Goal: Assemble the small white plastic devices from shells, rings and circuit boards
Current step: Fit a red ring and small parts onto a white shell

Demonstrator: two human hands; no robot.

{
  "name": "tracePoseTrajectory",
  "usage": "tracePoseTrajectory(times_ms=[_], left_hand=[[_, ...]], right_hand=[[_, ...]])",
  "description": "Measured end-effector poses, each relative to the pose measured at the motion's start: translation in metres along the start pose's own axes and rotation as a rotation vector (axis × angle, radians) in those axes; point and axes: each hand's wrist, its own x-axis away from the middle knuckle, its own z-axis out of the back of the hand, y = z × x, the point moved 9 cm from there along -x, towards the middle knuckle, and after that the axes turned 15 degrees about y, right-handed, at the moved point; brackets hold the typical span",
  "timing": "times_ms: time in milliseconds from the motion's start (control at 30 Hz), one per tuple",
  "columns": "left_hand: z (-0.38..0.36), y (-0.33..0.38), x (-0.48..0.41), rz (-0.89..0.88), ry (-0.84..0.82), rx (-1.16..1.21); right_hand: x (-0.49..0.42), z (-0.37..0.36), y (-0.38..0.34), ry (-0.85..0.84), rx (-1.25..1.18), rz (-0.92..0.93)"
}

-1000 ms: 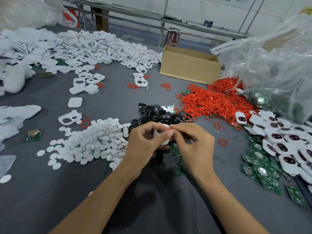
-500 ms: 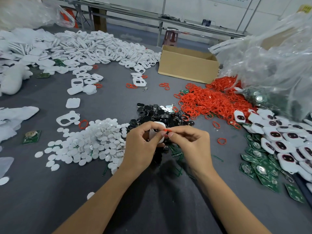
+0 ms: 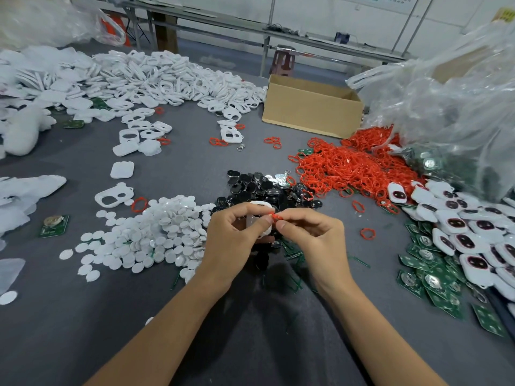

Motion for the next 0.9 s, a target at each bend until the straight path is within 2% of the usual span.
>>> tracePoseTrajectory(times_ms=[167, 400, 567, 767, 900], left_hand=[[-0.001, -0.009, 0.000, 0.046, -0.015, -0.007], [-0.009, -0.024, 0.004, 0.203, -0.089, 0.043], [-0.018, -0.029, 0.008, 0.303, -0.164, 0.082], [-0.020, -0.032, 0.010, 0.363, -0.220, 0.110], [-0.020, -0.036, 0.009, 0.404, -0.208, 0.149]], right_hand=[[0.002, -0.003, 0.000, -0.048, 0.043, 0.012], [-0.001, 0.007, -0.016, 0.092, 0.316, 0.248], [0.005, -0.002, -0.029, 0.063, 0.454, 0.430], [0.006, -0.003, -0.032, 0.048, 0.501, 0.492], [0.003, -0.003, -0.027, 0.033, 0.467, 0.425]])
